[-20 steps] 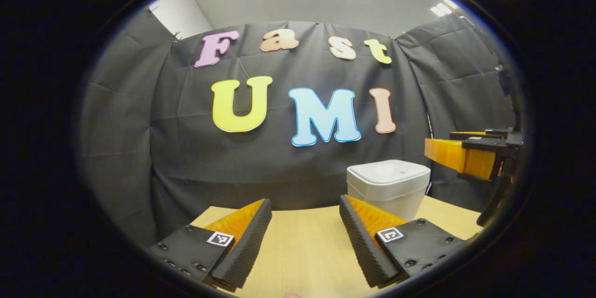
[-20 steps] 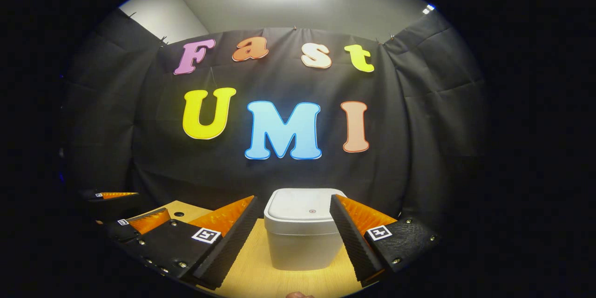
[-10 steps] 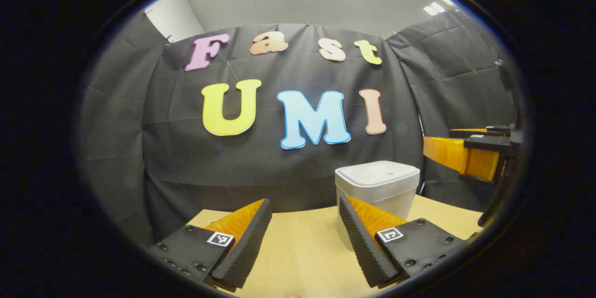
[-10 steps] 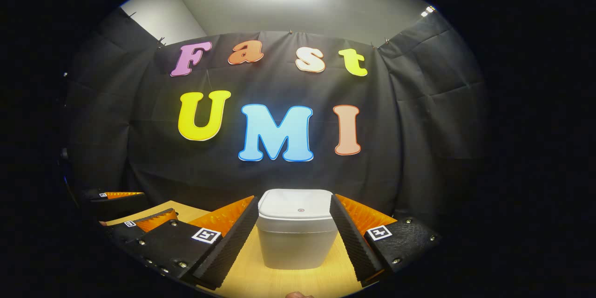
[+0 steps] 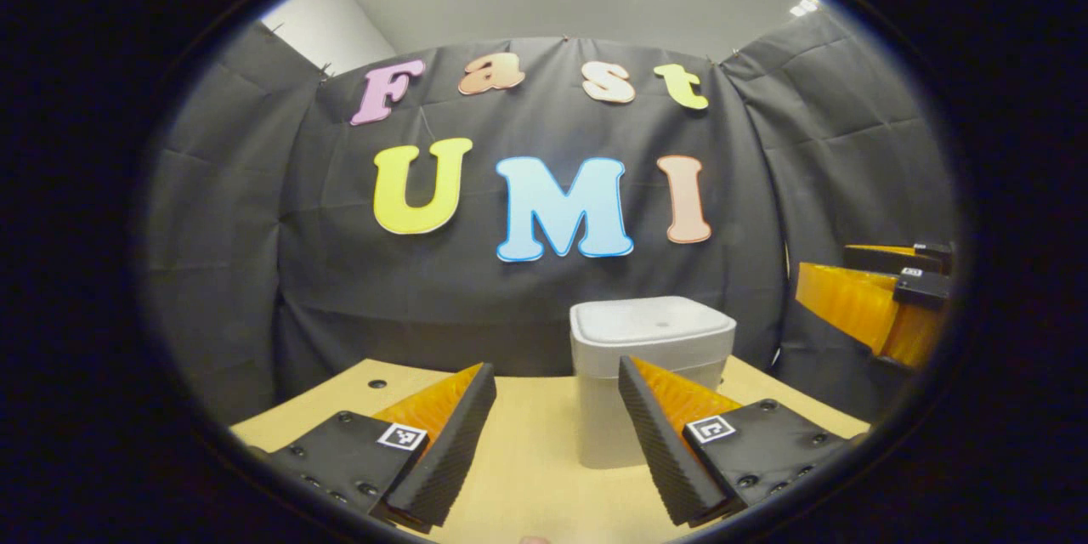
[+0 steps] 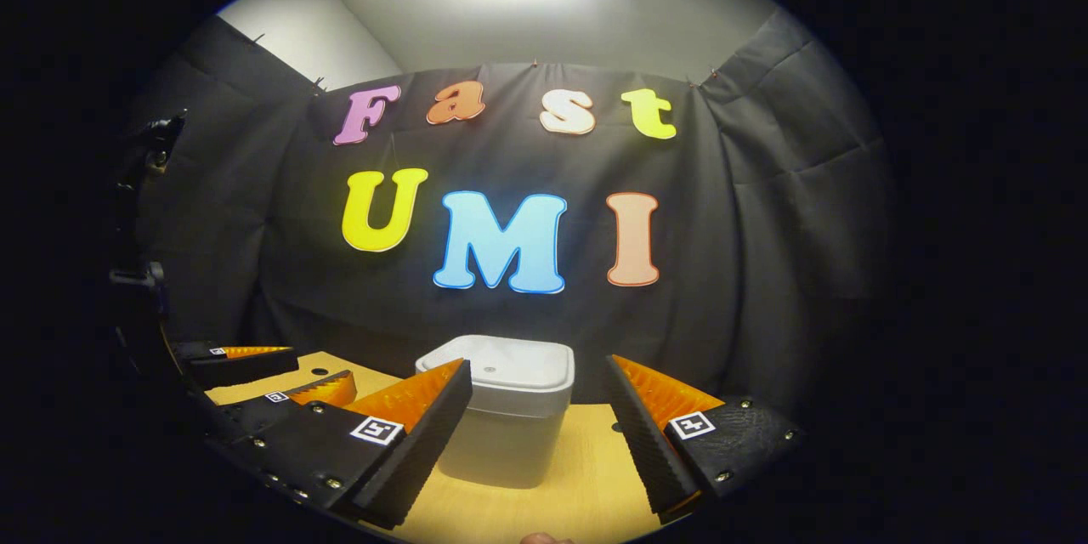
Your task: Press the lid of the desktop garbage bin to open it, pick up the crumpled paper on the desktop and throw it into the bin, then pick up the pop can on the desktop and drop it into the bin, and finally close the garbage bin lid.
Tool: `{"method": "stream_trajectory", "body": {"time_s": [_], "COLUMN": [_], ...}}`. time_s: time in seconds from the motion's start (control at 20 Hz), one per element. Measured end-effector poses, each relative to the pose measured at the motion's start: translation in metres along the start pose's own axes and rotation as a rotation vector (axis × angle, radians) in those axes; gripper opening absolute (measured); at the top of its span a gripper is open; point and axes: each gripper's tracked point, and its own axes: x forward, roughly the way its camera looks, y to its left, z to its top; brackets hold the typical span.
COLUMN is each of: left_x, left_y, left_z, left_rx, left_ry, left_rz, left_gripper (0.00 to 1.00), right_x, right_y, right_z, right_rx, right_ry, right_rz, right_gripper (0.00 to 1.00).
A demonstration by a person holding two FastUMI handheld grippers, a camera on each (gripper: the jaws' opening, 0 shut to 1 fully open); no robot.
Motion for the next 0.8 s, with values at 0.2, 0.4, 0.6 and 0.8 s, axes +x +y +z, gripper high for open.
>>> {"method": "stream_trajectory", "body": {"time_s": [0.2, 0.4, 0.6, 0.8], "left_x": [-0.006, -0.01, -0.011, -0.013], "left_y": [-0.077, -0.129, -0.154, -0.158], "left_z": [-0.009, -0.007, 0.008, 0.02], "left_rx": [0.008, -0.03, -0.016, 0.002], "left_ry": [0.009, 0.009, -0.011, -0.04], "left_rz": [0.0, 0.004, 0.032, 0.078], "left_gripper": [0.95, 1.0, 0.95, 1.0], "right_x": [-0.01, -0.022, -0.022, -0.024], "right_y": [-0.069, -0.13, -0.167, -0.172], "right_z": [-0.015, -0.03, -0.031, -0.026], "right_rx": [0.016, 0.007, -0.07, -0.11], "right_ry": [0.014, 0.046, 0.033, 0.009], "right_rz": [-0.011, -0.038, -0.05, -0.009], "right_gripper": [0.98, 0.98, 0.98, 0.98]}}
